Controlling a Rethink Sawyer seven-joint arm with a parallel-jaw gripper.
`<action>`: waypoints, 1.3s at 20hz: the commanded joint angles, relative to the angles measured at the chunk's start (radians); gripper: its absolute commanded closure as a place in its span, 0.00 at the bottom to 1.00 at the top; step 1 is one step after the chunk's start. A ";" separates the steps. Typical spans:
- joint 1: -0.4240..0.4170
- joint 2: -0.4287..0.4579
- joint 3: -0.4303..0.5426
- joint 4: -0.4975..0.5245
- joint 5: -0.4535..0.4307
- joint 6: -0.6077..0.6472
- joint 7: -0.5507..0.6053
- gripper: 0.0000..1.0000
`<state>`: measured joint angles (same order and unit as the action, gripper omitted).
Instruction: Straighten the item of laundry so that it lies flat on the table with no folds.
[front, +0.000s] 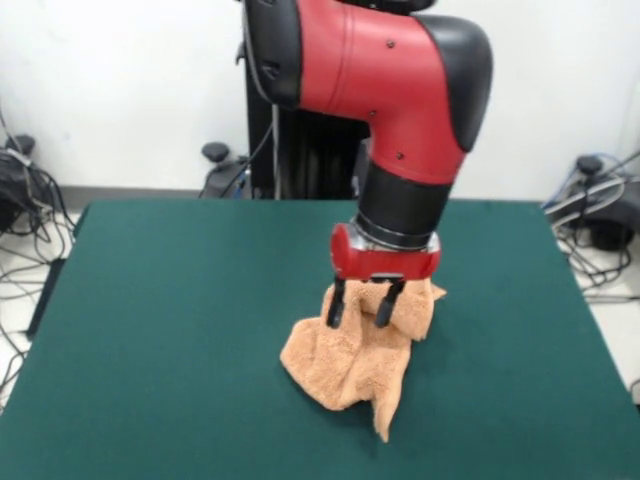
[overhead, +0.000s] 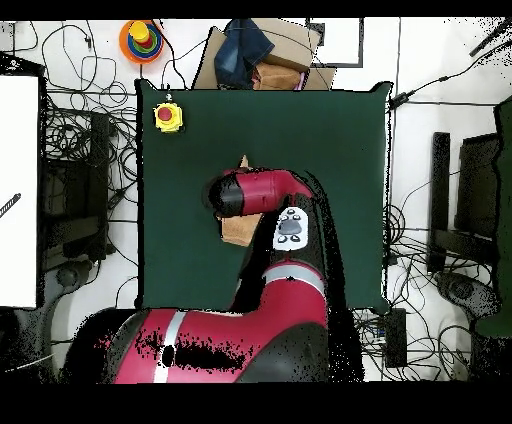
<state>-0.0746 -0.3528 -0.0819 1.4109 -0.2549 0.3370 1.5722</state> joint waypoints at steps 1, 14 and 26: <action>0.036 0.024 -0.016 0.090 0.016 -0.044 0.223 0.00; -0.006 0.086 -0.008 0.082 -0.012 -0.134 0.183 0.00; 0.039 0.162 -0.056 0.080 0.017 -0.144 0.229 0.00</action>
<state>-0.0600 -0.2458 -0.1058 1.4287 -0.2545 0.2371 1.5726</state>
